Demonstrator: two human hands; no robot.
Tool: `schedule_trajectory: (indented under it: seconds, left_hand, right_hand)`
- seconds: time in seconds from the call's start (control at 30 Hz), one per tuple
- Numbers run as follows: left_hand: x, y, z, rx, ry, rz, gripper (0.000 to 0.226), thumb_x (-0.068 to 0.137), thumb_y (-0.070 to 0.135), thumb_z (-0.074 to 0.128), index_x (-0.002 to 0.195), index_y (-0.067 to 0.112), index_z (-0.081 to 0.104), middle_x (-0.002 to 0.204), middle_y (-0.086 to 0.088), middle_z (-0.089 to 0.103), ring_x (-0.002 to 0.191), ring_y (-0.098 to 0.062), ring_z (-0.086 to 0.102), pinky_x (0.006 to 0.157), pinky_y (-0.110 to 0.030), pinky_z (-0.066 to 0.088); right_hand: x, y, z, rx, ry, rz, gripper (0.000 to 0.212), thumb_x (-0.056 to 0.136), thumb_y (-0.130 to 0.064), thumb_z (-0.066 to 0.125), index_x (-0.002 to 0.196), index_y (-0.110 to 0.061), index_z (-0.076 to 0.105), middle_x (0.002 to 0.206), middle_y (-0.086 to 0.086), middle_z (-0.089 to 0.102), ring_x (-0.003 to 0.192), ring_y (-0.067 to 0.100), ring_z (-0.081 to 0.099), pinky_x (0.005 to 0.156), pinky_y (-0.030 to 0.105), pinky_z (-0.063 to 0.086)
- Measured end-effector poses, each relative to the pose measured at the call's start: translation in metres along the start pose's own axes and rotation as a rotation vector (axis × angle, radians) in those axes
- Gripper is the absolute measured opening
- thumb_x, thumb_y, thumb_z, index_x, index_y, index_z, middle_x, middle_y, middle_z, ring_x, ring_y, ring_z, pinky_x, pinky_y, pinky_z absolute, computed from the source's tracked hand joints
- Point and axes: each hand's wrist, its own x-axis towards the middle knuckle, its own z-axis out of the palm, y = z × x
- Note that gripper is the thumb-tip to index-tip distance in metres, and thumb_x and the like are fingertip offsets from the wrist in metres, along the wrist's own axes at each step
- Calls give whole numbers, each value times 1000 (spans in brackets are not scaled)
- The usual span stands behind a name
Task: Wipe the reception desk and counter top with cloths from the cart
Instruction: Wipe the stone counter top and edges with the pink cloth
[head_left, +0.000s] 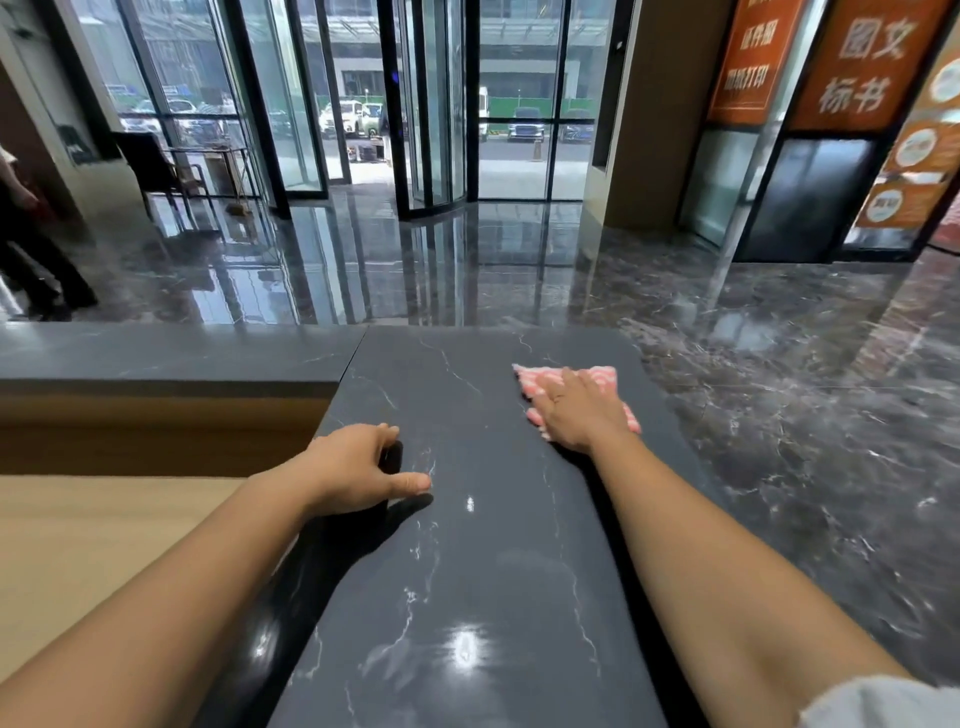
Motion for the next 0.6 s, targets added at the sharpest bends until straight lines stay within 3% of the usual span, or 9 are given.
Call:
schedule_trajectory:
  seconds: [0.2, 0.33, 0.6]
  left_hand:
    - [-10, -4, -1, -45, -142, -75, 139, 34, 82, 69, 151, 20, 27, 153, 2, 36, 138, -23, 39, 113, -38, 32]
    - [-13, -3, 10, 36, -51, -37, 116, 60, 69, 75, 153, 21, 24, 159, 9, 19, 145, -17, 24, 117, -34, 19]
    - [-12, -4, 12, -94, -87, -35, 113, 64, 56, 80, 153, 16, 23, 160, 5, 16, 146, -19, 21, 118, -36, 18]
  right_hand:
    - [-11, 66, 2, 12, -1, 225, 61, 92, -59, 20, 149, -39, 28, 157, 4, 27, 144, 30, 23, 117, 51, 17]
    - [-22, 47, -2, 53, -23, 325, 55, 101, -48, 29, 153, -33, 21, 163, 6, 10, 149, 28, 6, 118, 50, 5]
    - [-43, -48, 11, 85, -3, 232, 60, 98, -43, 36, 154, -28, 18, 163, 10, 3, 149, 32, 0, 117, 53, -3]
